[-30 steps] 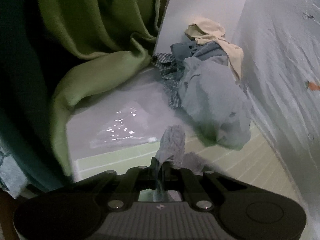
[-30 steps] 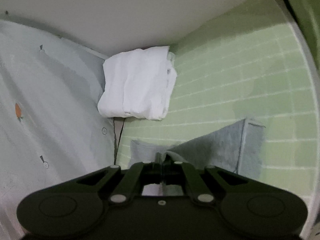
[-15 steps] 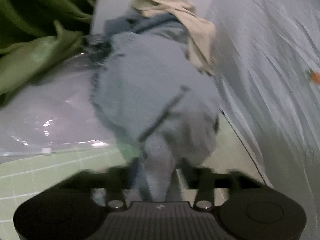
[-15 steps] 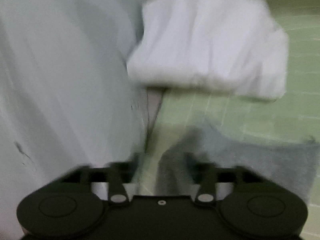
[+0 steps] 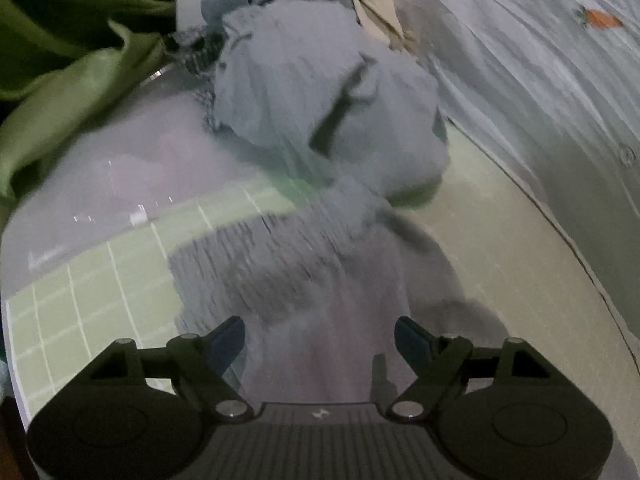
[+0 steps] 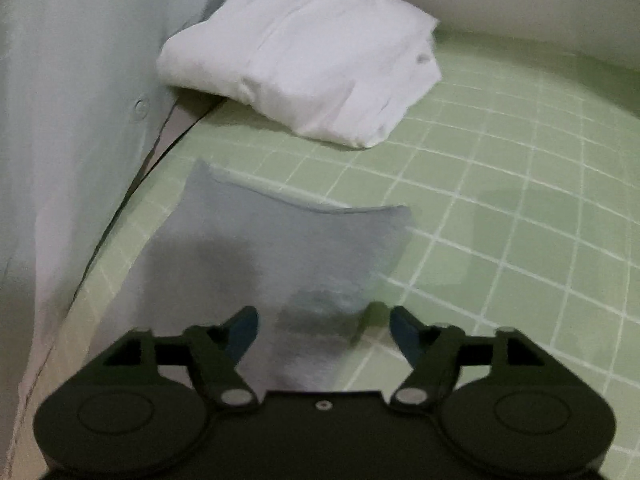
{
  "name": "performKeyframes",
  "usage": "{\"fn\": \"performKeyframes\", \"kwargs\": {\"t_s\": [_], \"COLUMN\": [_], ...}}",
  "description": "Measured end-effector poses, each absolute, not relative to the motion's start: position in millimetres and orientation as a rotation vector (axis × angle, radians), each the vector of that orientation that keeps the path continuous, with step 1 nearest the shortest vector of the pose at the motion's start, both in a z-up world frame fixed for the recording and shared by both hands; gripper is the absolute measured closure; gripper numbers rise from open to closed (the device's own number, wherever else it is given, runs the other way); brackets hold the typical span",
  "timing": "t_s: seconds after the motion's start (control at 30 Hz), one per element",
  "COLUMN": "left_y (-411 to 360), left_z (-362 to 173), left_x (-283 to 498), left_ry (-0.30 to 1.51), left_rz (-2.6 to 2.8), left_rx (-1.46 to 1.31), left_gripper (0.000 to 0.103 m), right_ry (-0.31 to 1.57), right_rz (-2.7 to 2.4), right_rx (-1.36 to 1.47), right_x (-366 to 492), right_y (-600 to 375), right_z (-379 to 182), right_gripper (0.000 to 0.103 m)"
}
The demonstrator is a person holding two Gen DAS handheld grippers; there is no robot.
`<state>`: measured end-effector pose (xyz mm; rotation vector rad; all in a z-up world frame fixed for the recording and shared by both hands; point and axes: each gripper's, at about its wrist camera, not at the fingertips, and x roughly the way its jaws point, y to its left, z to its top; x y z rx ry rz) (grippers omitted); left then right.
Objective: Fold clothes
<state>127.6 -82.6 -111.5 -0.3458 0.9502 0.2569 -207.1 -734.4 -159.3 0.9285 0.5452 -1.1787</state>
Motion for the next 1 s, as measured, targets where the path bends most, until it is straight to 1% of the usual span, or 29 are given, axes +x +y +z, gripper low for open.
{"fn": "performKeyframes", "kwargs": {"t_s": [0.03, 0.1, 0.13, 0.17, 0.23, 0.4, 0.5, 0.53, 0.6, 0.67, 0.7, 0.73, 0.77, 0.8, 0.83, 0.87, 1.0], "left_y": [-86, -91, -92, -93, -92, -82, -72, -69, -63, -57, -55, -52, -50, -47, -45, -42, -26], "left_z": [-112, -111, -111, -111, -111, -113, -115, -116, -116, -114, -113, -111, -109, -107, -106, -105, -106], "left_x": [124, 119, 116, 113, 103, 77, 65, 62, 58, 58, 59, 61, 64, 67, 71, 75, 93], "left_ry": [0.953, 0.956, 0.956, 0.957, 0.958, 0.956, 0.961, 0.963, 0.961, 0.954, 0.949, 0.942, 0.932, 0.924, 0.916, 0.914, 0.913], "left_rz": [0.247, 0.233, 0.229, 0.227, 0.225, 0.234, 0.235, 0.234, 0.23, 0.224, 0.219, 0.213, 0.207, 0.197, 0.185, 0.166, 0.048], "left_rx": [-0.344, -0.345, -0.35, -0.355, -0.364, -0.384, -0.396, -0.395, -0.394, -0.384, -0.372, -0.351, -0.326, -0.295, -0.263, -0.24, -0.206], "left_gripper": [0.02, 0.02, 0.02, 0.02, 0.02, 0.02, 0.02, 0.02, 0.02, 0.02, 0.02, 0.02, 0.02, 0.02, 0.02, 0.02, 0.02], "right_ry": [0.559, 0.589, 0.603, 0.618, 0.679, 0.693, 0.682, 0.697, 0.723, 0.743, 0.738, 0.734, 0.719, 0.704, 0.698, 0.692, 0.691], "right_rz": [-1.174, -1.144, -1.129, -1.114, -1.075, -1.049, -1.128, -1.147, -1.173, -1.187, -1.173, -1.159, -1.14, -1.12, -1.093, -1.066, -0.987], "right_rx": [0.912, 0.852, 0.822, 0.792, 0.708, 0.636, 0.678, 0.682, 0.677, 0.642, 0.614, 0.587, 0.56, 0.538, 0.52, 0.503, 0.476], "right_x": [-205, -198, -194, -190, -185, -219, -255, -263, -275, -280, -279, -278, -275, -273, -268, -264, -242], "right_y": [-735, -735, -736, -736, -733, -729, -730, -730, -727, -717, -709, -701, -690, -679, -667, -655, -604], "right_z": [-160, -163, -164, -166, -166, -160, -160, -162, -161, -154, -149, -145, -140, -135, -132, -128, -125], "right_gripper": [0.028, 0.032, 0.047, 0.073, 0.097, 0.098, 0.098, 0.096, 0.087, 0.051, 0.042, 0.025, 0.014, 0.01, 0.002, 0.0, 0.0]}}
